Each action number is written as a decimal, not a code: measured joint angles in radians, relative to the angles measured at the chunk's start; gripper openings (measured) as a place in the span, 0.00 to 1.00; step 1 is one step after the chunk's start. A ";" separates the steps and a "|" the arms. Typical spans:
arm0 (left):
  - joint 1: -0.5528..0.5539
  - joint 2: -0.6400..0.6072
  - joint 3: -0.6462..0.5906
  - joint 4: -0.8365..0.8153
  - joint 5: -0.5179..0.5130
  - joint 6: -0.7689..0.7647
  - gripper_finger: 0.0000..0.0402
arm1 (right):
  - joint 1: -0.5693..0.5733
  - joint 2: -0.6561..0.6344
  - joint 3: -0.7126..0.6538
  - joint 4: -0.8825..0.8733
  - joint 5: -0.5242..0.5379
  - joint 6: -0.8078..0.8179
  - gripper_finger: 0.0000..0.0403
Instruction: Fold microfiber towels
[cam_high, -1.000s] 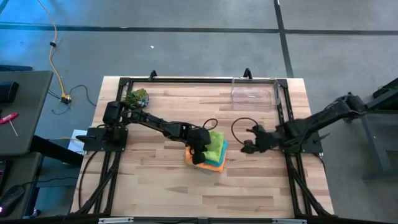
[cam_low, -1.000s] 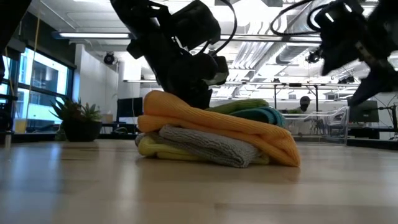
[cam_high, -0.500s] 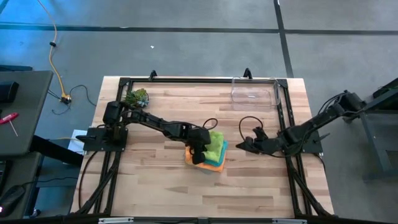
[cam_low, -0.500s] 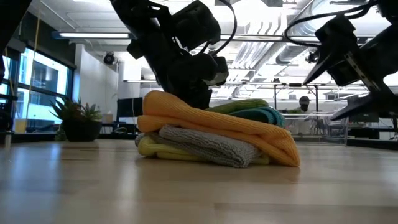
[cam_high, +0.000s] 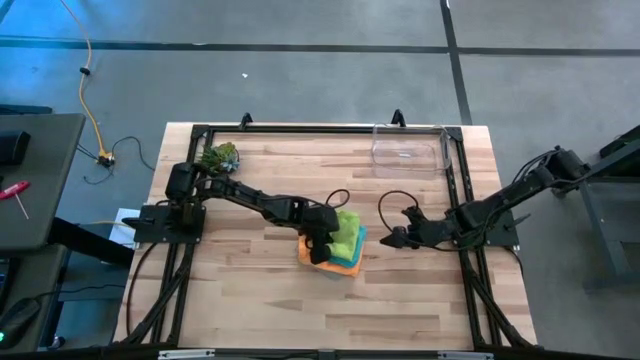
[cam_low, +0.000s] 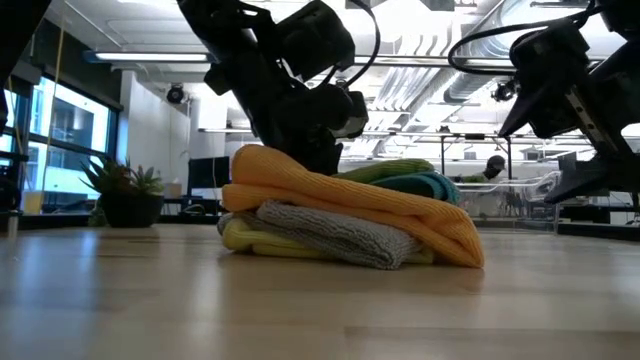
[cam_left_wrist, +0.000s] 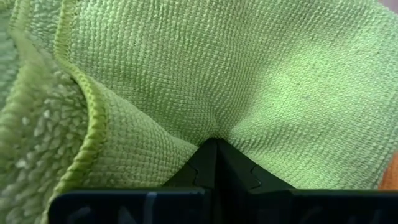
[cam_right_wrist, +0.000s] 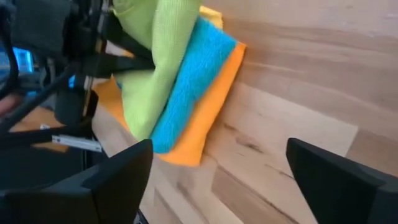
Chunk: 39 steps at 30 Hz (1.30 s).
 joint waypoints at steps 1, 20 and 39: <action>0.000 0.000 0.000 0.000 0.000 -0.001 0.00 | 0.000 0.000 0.000 0.000 -0.006 -0.002 0.92; 0.001 -0.003 0.000 0.004 -0.007 -0.023 0.00 | 0.013 0.021 0.086 0.038 0.170 -0.062 0.99; 0.001 -0.004 0.000 0.007 -0.010 -0.013 0.00 | 0.023 0.563 0.324 -0.034 0.116 0.414 0.99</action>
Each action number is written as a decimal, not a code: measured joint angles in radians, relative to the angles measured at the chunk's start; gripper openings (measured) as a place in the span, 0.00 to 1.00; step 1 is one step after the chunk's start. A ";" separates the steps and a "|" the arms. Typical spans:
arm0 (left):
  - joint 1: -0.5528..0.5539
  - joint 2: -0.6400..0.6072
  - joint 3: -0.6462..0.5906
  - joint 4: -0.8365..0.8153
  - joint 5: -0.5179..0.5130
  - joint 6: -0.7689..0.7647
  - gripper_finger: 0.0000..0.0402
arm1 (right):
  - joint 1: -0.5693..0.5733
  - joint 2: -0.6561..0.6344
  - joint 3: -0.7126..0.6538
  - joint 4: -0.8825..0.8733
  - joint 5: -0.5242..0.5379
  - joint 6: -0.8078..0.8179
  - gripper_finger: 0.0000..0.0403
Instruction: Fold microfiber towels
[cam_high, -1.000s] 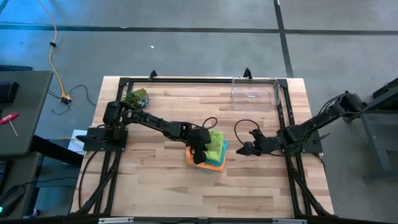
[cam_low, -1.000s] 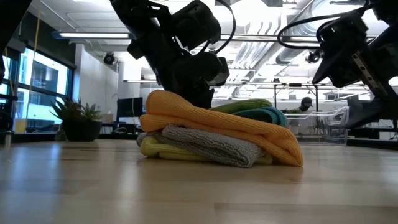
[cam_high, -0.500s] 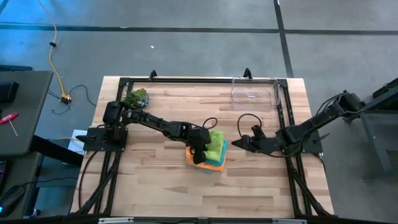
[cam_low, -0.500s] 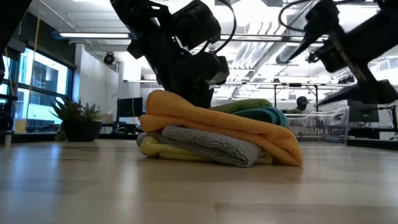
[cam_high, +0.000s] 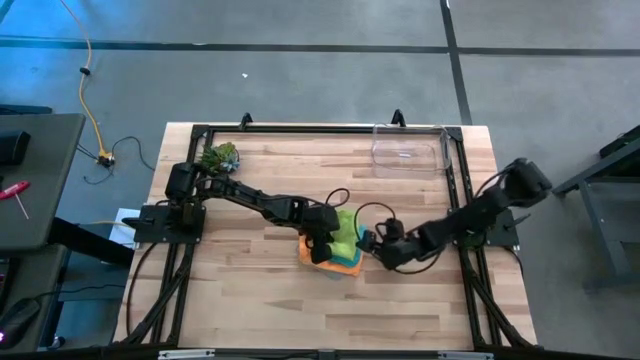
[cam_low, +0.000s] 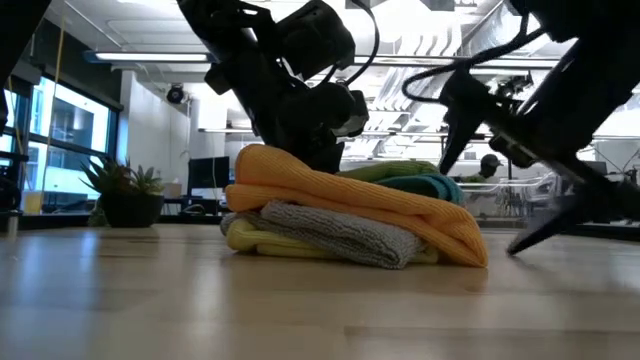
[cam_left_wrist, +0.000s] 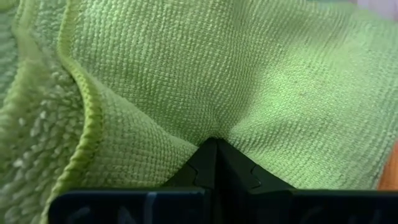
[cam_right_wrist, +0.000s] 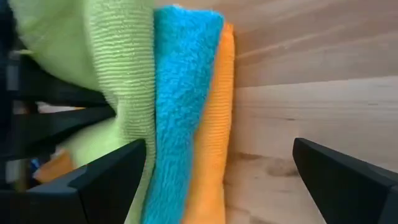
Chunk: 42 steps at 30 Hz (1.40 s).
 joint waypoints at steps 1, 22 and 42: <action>0.000 0.000 0.000 0.001 0.000 0.000 0.00 | 0.000 0.022 0.002 0.027 0.001 0.007 0.99; 0.000 0.000 0.001 0.001 -0.001 0.024 0.00 | 0.012 0.076 -0.015 0.333 0.105 -0.073 0.98; 0.001 -0.001 0.000 0.026 -0.008 0.025 0.00 | -0.089 0.224 0.012 0.458 -0.080 -0.038 0.99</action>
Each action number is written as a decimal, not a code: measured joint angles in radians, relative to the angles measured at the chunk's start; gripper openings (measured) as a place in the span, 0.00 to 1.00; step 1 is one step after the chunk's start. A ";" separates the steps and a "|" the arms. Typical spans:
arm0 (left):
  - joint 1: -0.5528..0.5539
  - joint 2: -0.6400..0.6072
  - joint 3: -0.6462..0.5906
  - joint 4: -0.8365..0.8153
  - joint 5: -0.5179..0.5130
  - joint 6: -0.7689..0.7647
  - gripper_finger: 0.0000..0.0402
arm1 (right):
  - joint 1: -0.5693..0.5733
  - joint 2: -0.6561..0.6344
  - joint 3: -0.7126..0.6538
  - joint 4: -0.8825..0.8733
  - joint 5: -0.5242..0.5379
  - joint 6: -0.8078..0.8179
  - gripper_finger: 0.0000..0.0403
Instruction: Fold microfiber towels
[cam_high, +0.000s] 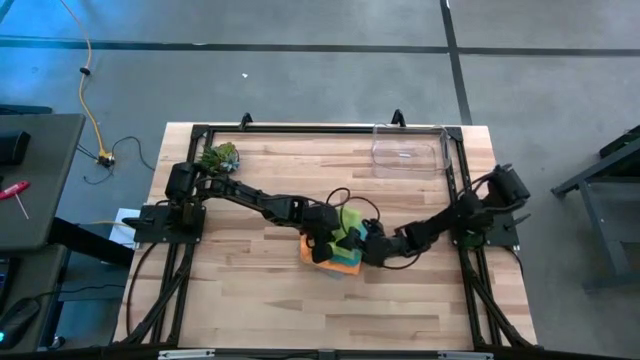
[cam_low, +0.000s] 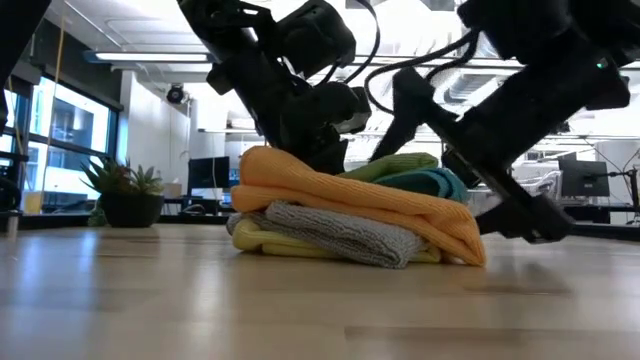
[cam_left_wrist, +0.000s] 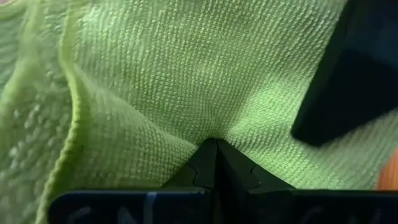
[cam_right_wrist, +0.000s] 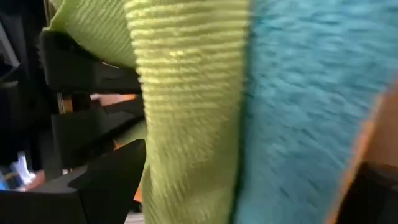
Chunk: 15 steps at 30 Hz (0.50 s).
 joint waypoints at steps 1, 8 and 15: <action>0.001 0.000 0.000 0.000 -0.001 0.000 0.00 | 0.000 0.013 0.010 0.001 0.008 0.010 0.99; 0.008 0.000 0.000 -0.003 0.000 -0.008 0.00 | 0.003 0.019 0.056 -0.017 0.013 -0.147 0.99; 0.009 0.000 0.000 0.000 -0.004 -0.009 0.00 | 0.003 0.026 0.116 -0.027 0.042 -0.291 0.99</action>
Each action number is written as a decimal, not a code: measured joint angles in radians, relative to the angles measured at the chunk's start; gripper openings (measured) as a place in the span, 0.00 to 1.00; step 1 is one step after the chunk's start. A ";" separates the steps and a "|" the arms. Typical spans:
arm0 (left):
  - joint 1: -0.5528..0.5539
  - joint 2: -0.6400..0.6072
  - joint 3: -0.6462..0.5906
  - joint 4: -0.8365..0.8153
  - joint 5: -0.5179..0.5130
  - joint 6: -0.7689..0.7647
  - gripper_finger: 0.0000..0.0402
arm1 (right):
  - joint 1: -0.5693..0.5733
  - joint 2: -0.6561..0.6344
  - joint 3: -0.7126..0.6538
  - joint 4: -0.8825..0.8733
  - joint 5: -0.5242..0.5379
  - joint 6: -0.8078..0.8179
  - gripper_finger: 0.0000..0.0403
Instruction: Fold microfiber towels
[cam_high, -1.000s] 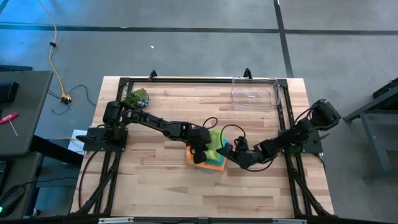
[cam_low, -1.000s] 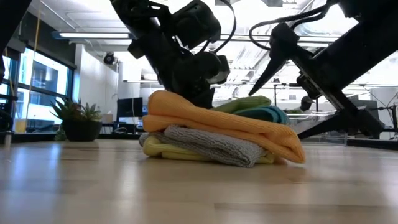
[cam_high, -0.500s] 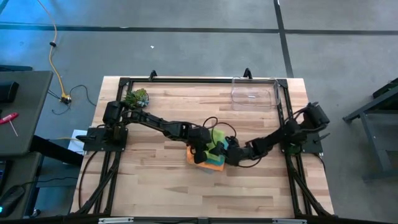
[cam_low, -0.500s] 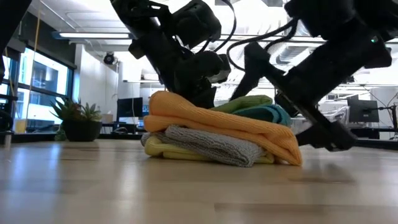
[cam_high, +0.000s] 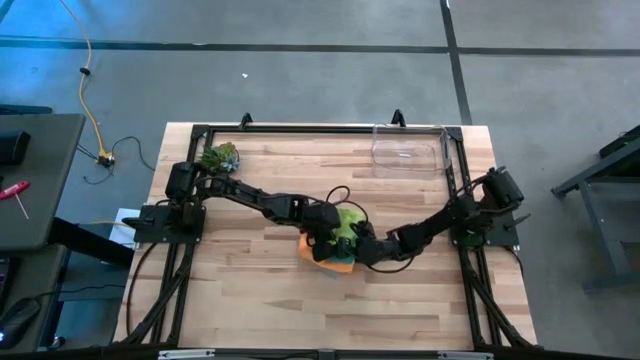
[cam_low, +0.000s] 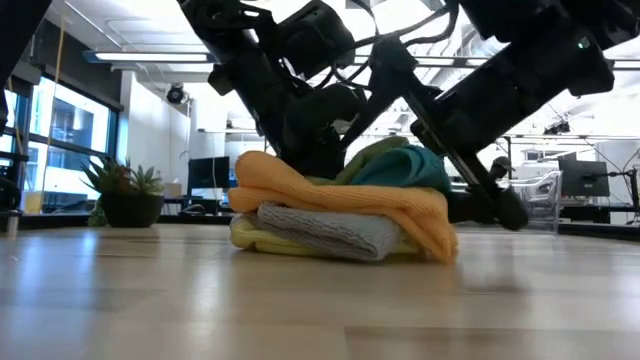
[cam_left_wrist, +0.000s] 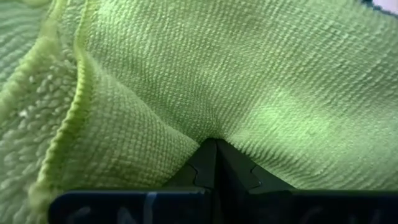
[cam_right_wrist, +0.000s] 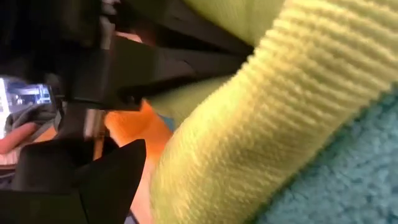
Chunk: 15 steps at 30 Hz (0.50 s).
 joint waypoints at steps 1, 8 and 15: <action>0.000 0.000 0.000 0.000 -0.001 0.000 0.00 | -0.003 0.000 0.003 -0.001 0.016 -0.015 0.99; 0.001 0.000 0.000 -0.007 -0.002 -0.023 0.00 | -0.037 -0.001 0.006 -0.006 0.025 -0.036 0.99; 0.000 0.000 0.000 -0.007 -0.006 -0.045 0.00 | -0.040 -0.002 0.006 -0.013 0.031 -0.036 0.99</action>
